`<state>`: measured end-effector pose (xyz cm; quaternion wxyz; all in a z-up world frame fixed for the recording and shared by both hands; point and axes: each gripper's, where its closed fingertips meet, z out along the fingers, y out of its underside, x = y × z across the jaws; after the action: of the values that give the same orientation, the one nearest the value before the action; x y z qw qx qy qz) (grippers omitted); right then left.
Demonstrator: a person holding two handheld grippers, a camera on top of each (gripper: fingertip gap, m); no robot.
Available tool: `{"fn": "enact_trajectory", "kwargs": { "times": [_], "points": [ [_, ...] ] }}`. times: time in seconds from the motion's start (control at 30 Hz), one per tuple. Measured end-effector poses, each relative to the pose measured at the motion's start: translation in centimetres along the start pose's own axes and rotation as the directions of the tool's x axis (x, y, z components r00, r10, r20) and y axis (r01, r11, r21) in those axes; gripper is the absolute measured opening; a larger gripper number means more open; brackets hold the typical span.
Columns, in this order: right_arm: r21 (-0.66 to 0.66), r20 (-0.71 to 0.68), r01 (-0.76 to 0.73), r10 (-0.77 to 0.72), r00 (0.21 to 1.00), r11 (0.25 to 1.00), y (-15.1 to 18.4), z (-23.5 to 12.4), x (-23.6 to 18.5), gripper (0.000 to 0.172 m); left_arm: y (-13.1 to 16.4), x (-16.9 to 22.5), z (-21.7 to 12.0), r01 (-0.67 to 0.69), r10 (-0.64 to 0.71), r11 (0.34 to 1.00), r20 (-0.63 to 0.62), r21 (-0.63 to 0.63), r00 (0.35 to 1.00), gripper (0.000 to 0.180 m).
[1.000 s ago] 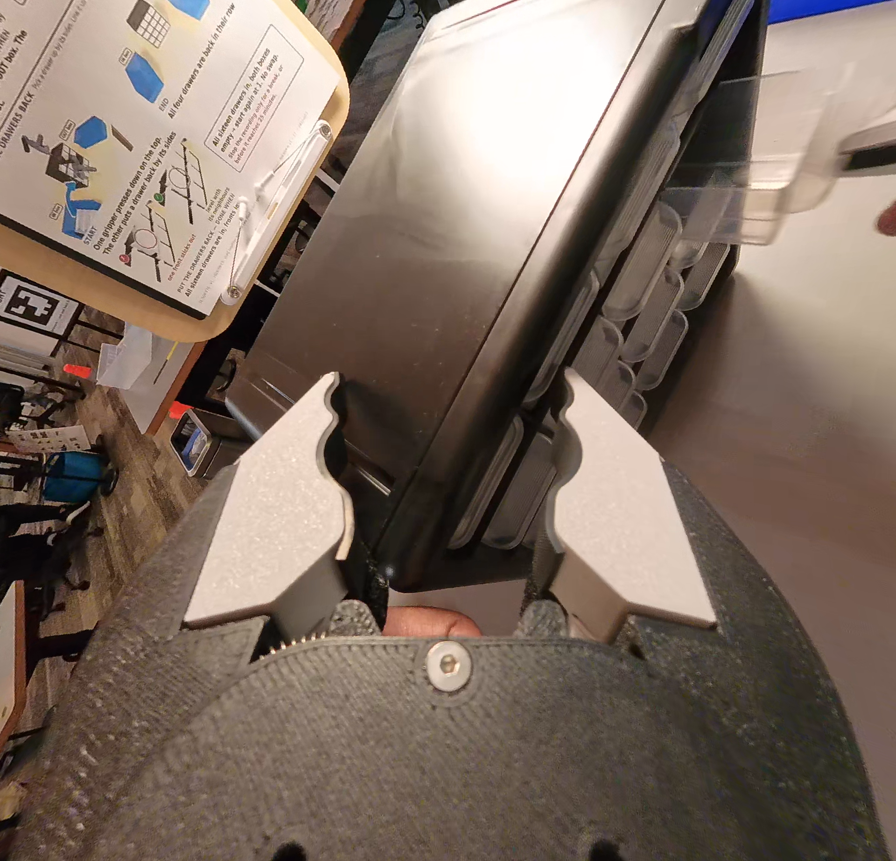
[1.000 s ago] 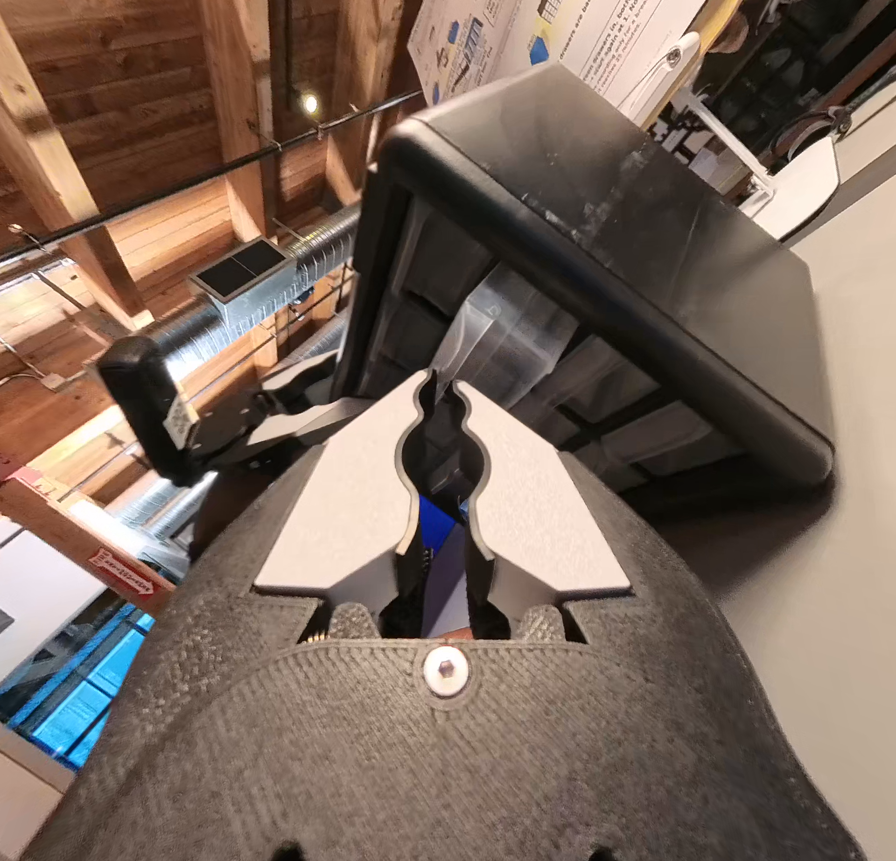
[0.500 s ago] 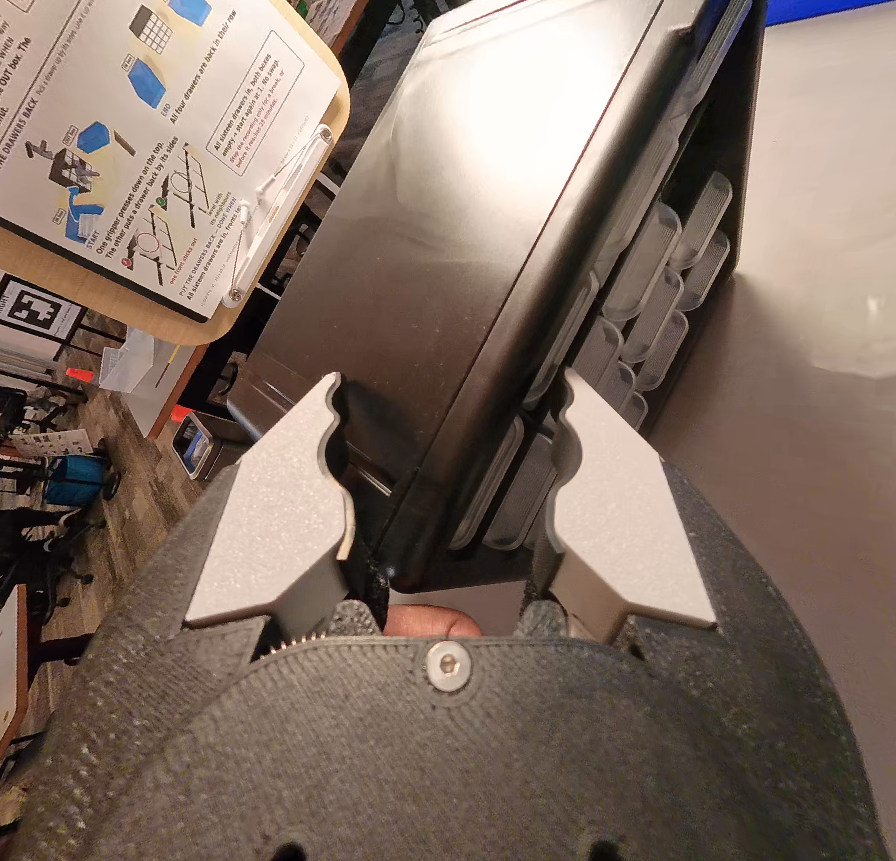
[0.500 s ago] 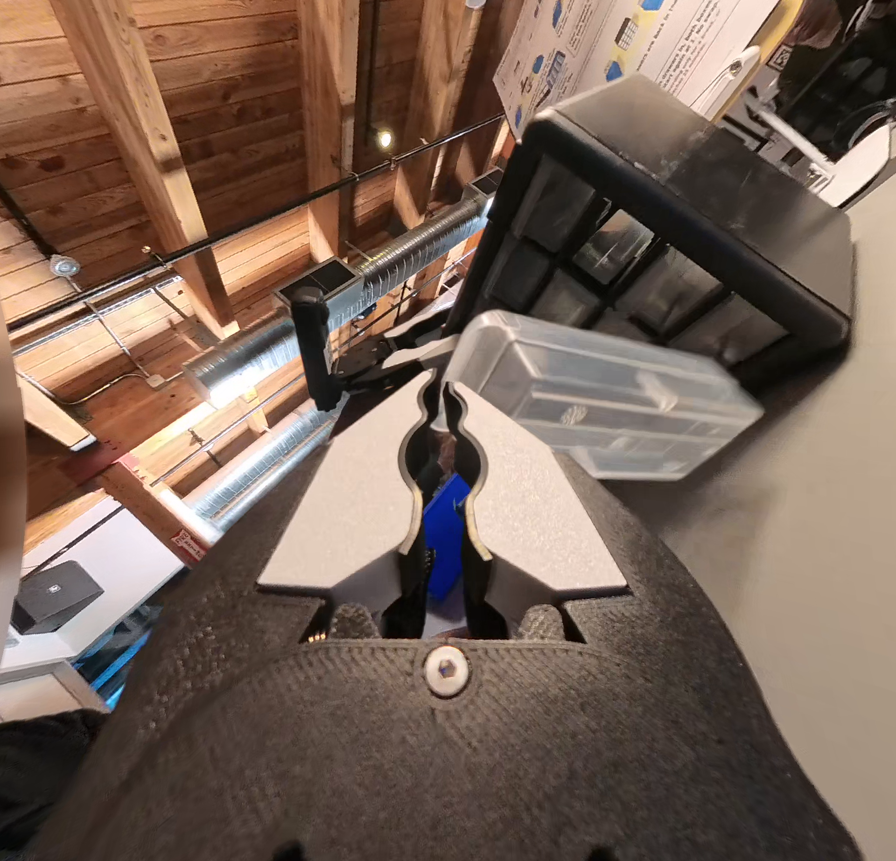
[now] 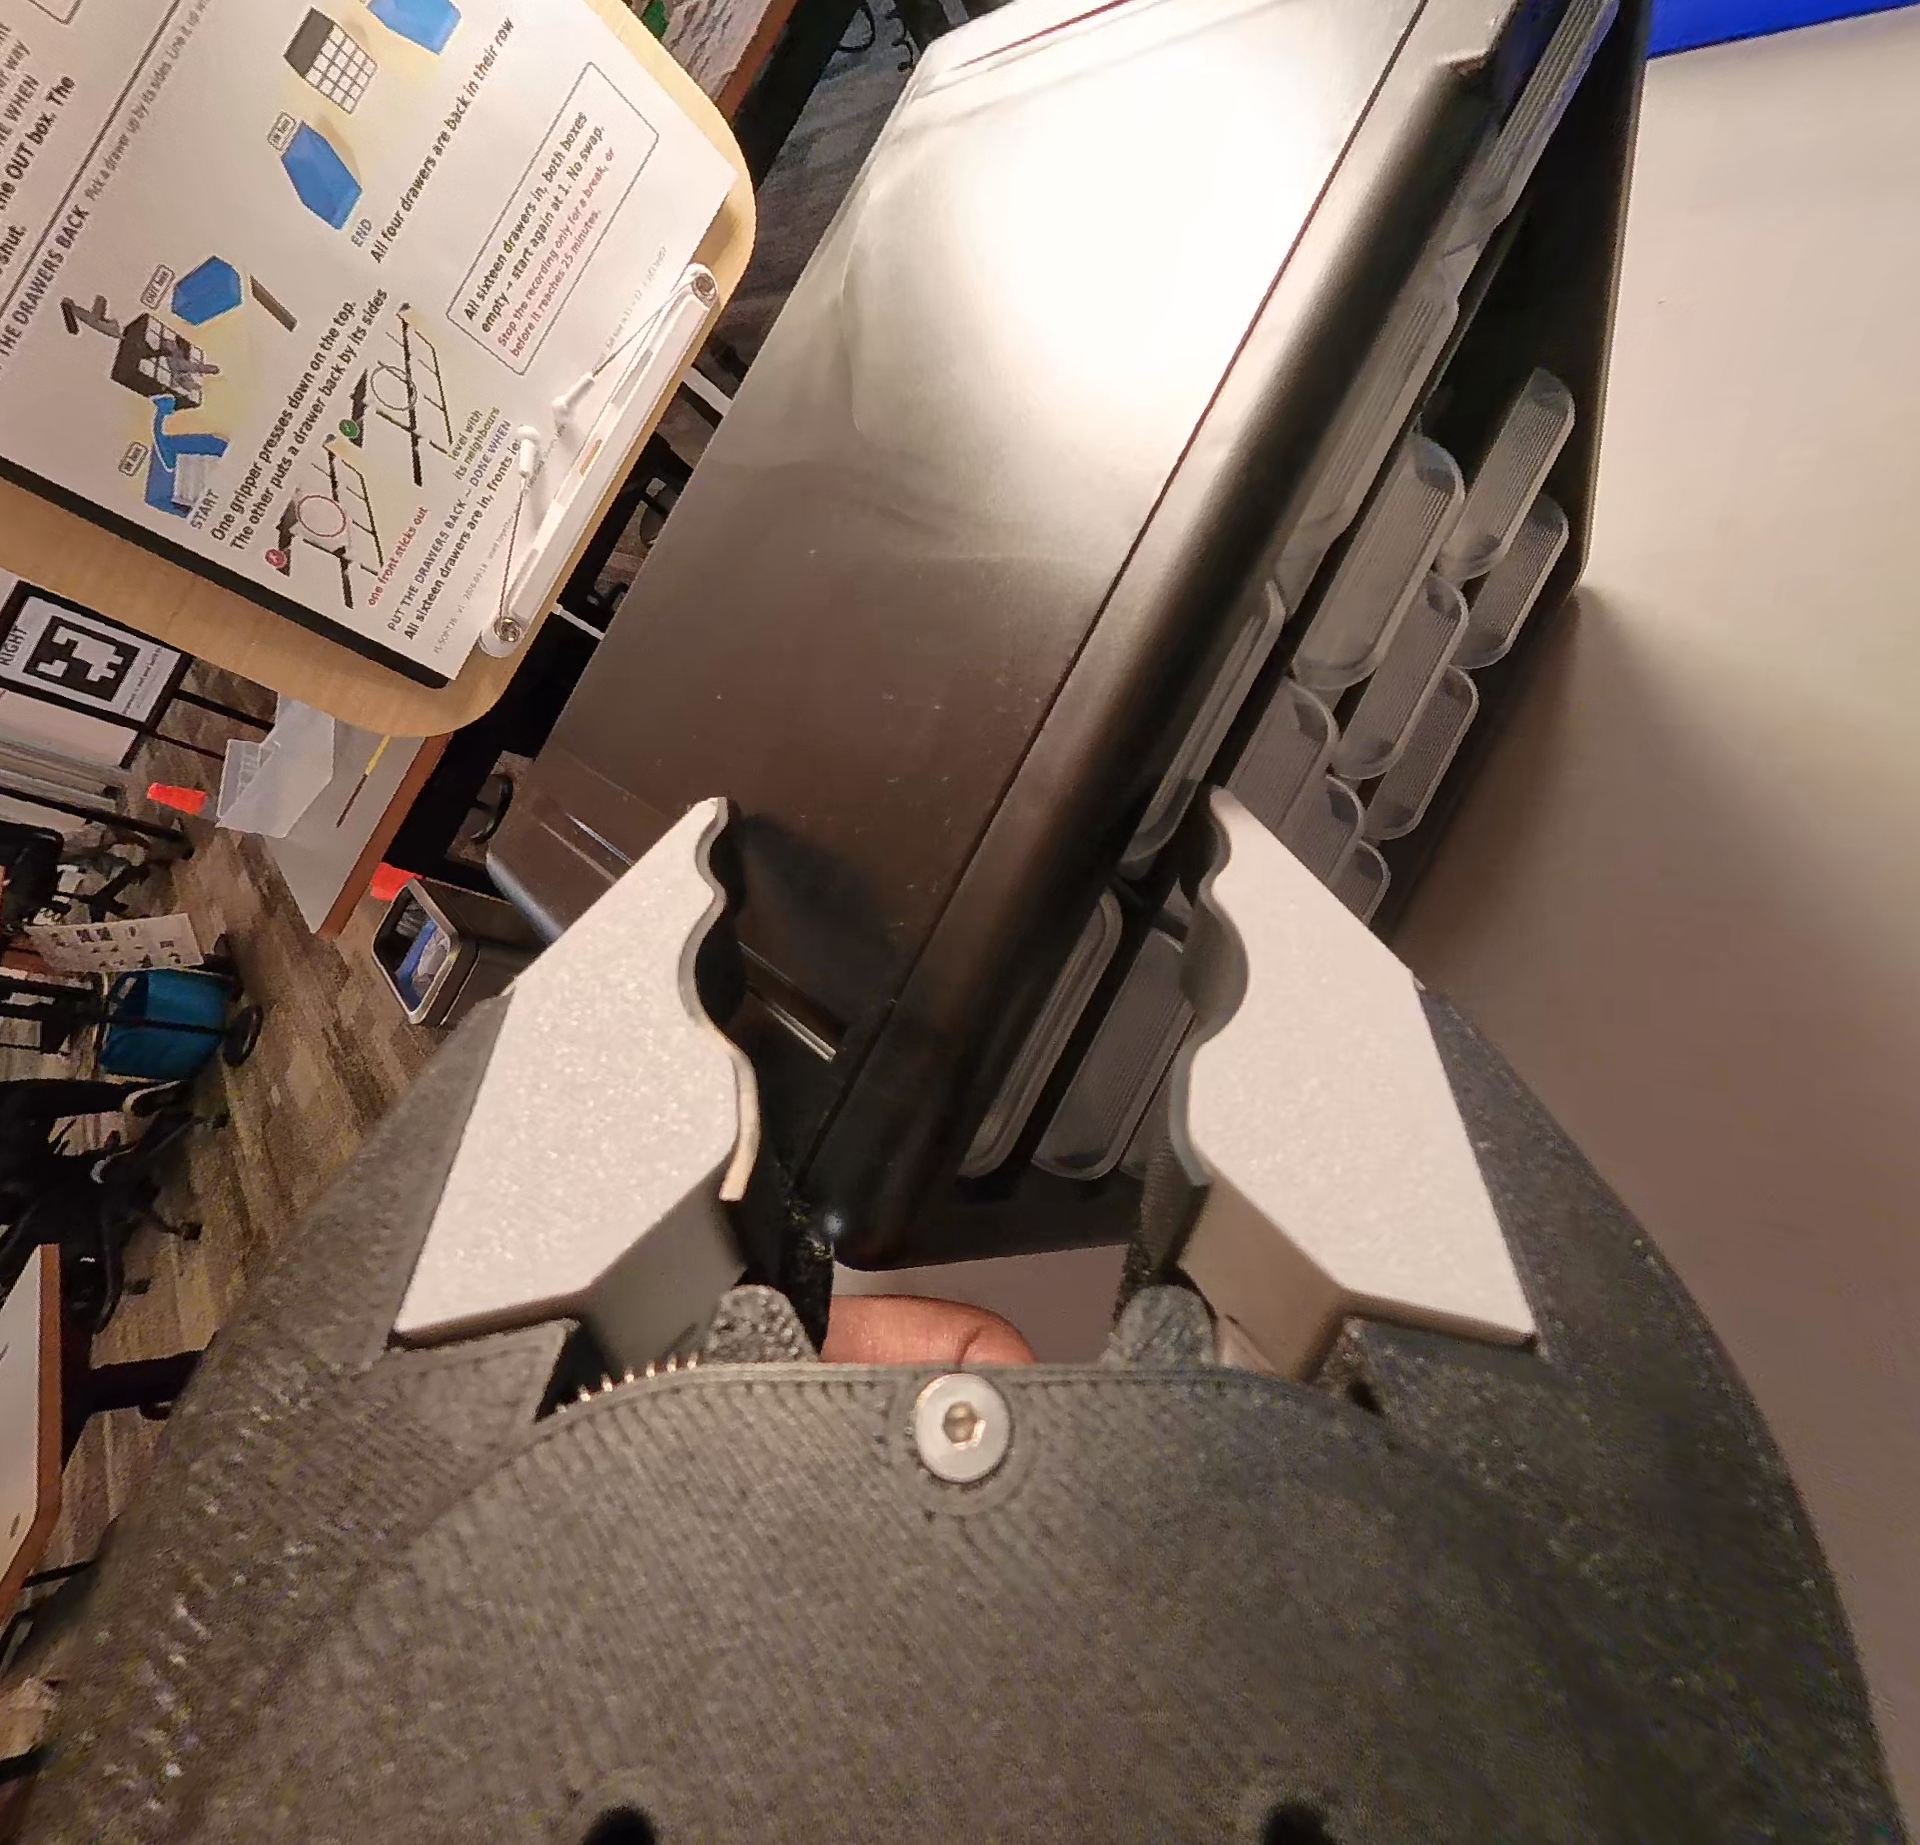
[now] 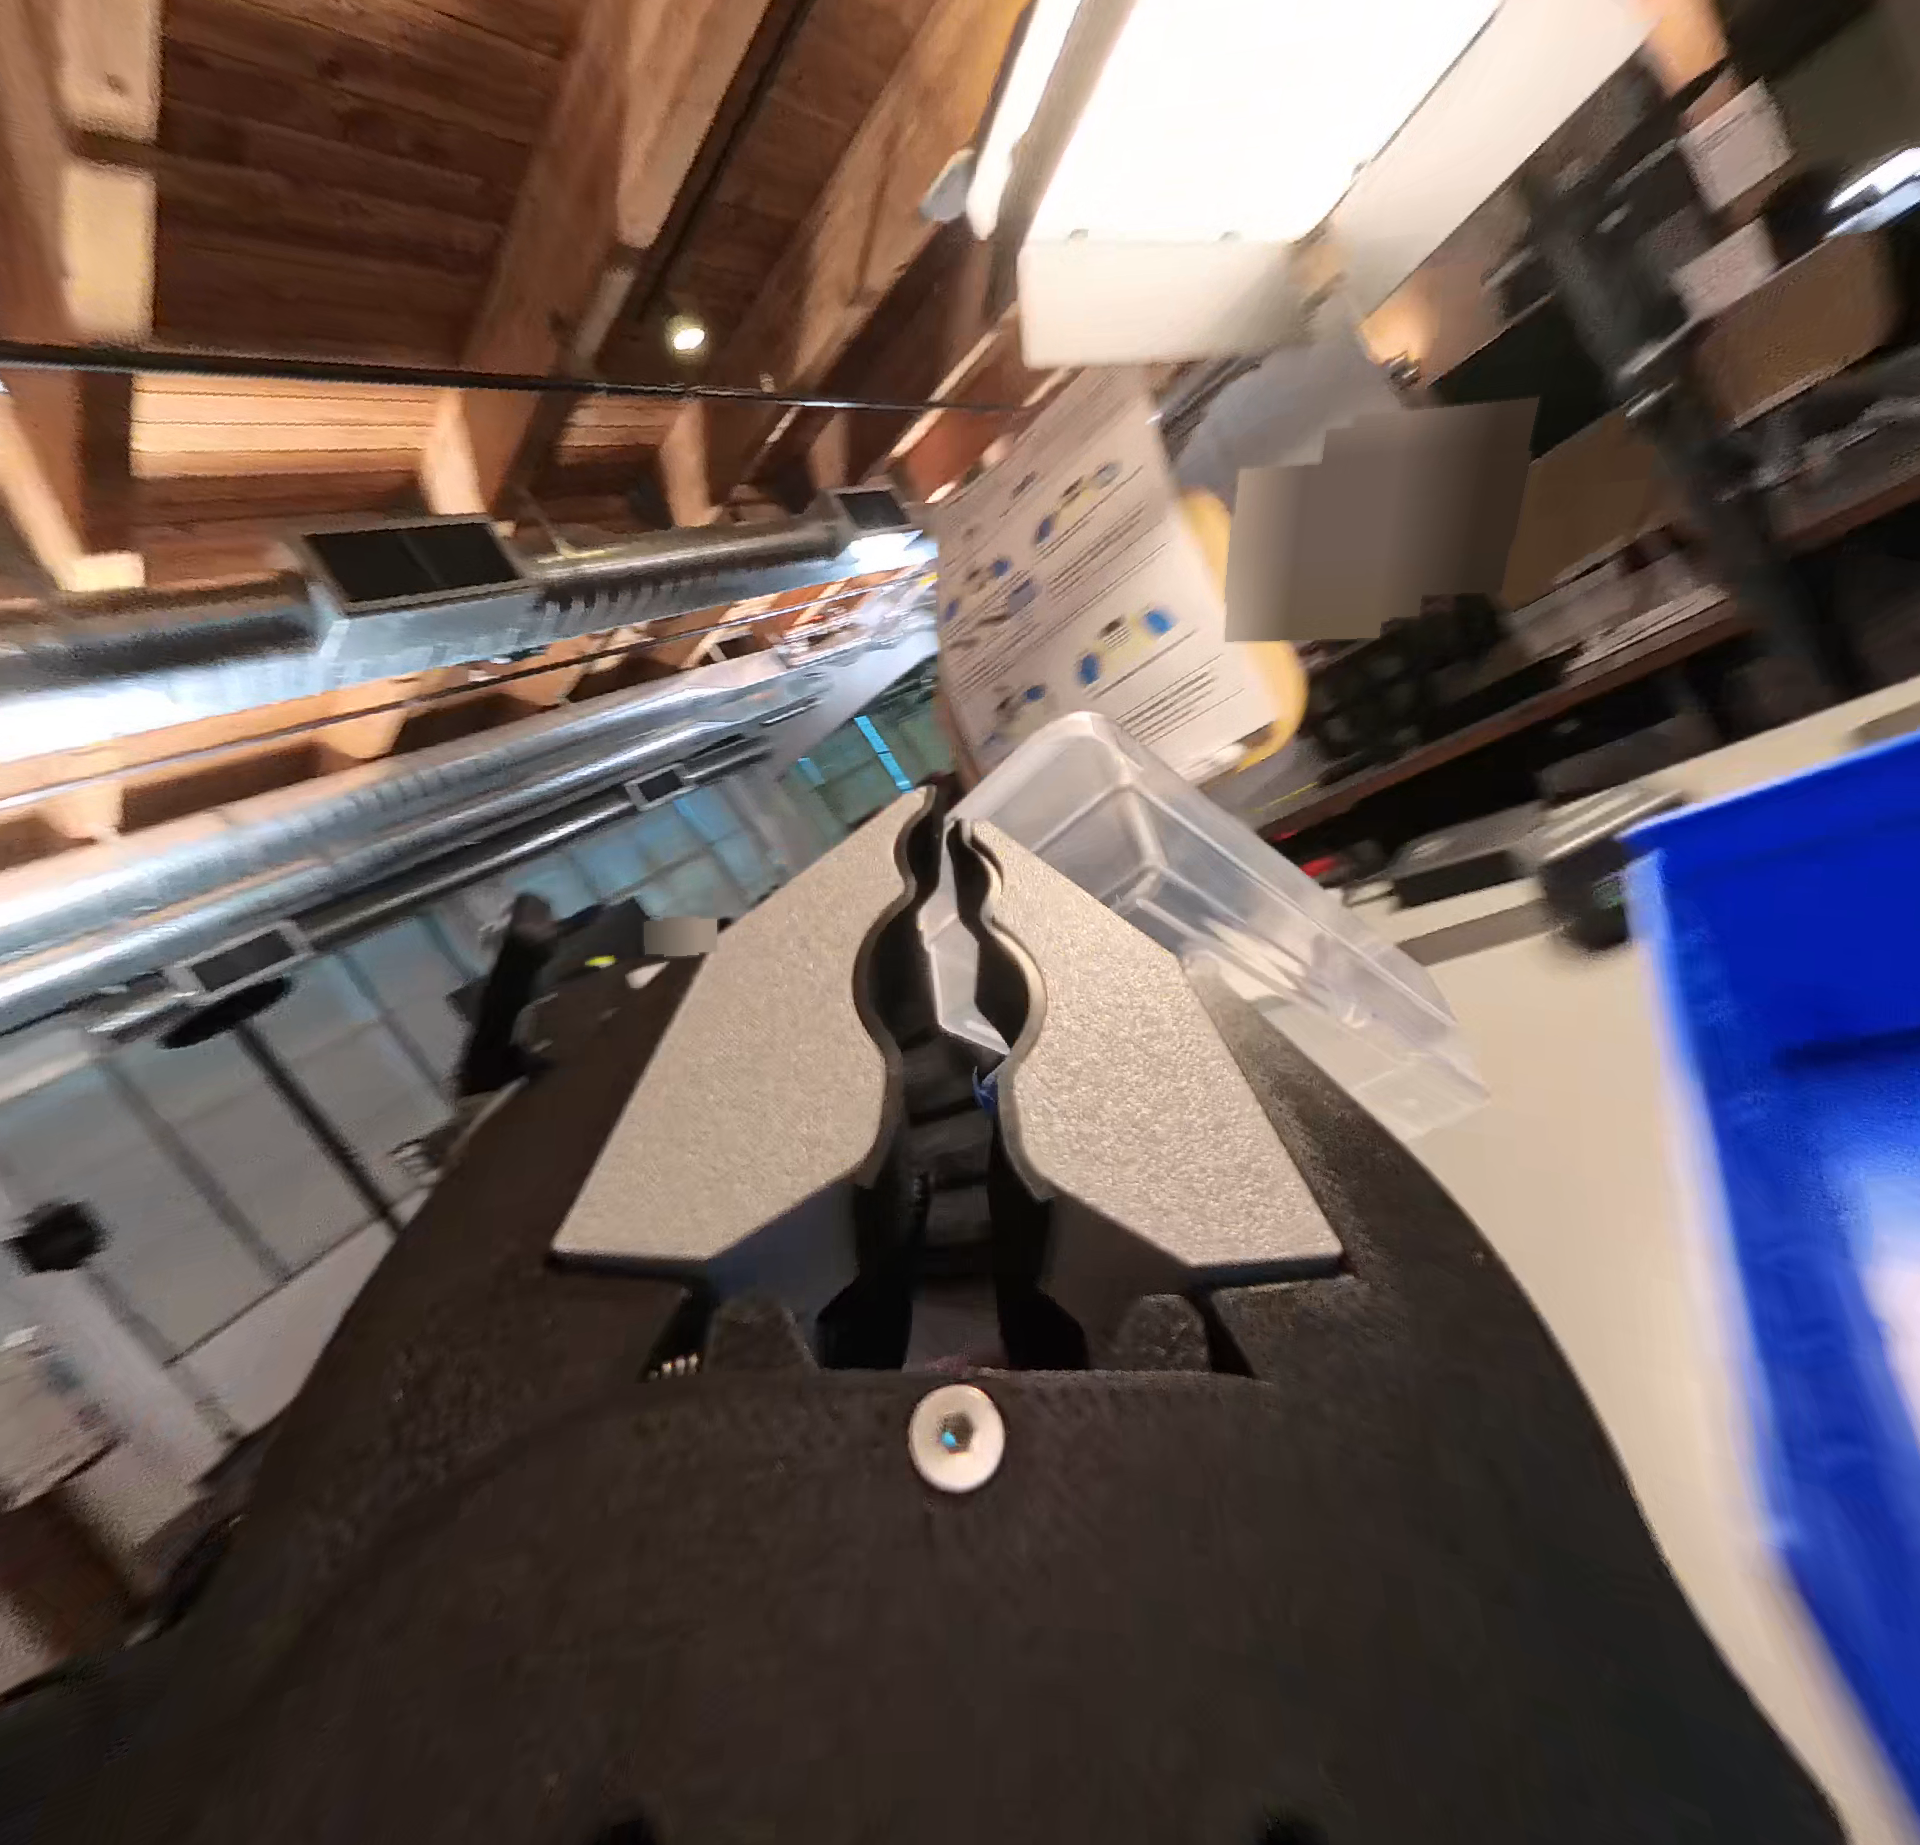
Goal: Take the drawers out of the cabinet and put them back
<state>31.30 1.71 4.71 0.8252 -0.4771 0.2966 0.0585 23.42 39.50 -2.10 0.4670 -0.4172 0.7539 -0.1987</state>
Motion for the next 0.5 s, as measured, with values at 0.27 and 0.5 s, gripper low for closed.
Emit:
{"fn": "enact_trajectory", "kwargs": {
  "times": [0.27,0.5],
  "points": [
    [-0.141,-0.176,-0.116,0.090,0.980,0.983,-4.1,3.3,15.2,0.003,0.0,0.0,0.0,-0.001,0.001,1.000,0.002,-0.001,1.000,0.086],
    [-0.318,-0.237,-0.284,0.214,0.948,0.905,0.9,3.3,20.1,0.000,0.0,0.0,0.0,-0.004,0.004,1.000,0.003,-0.006,1.000,0.086]
  ]
}}
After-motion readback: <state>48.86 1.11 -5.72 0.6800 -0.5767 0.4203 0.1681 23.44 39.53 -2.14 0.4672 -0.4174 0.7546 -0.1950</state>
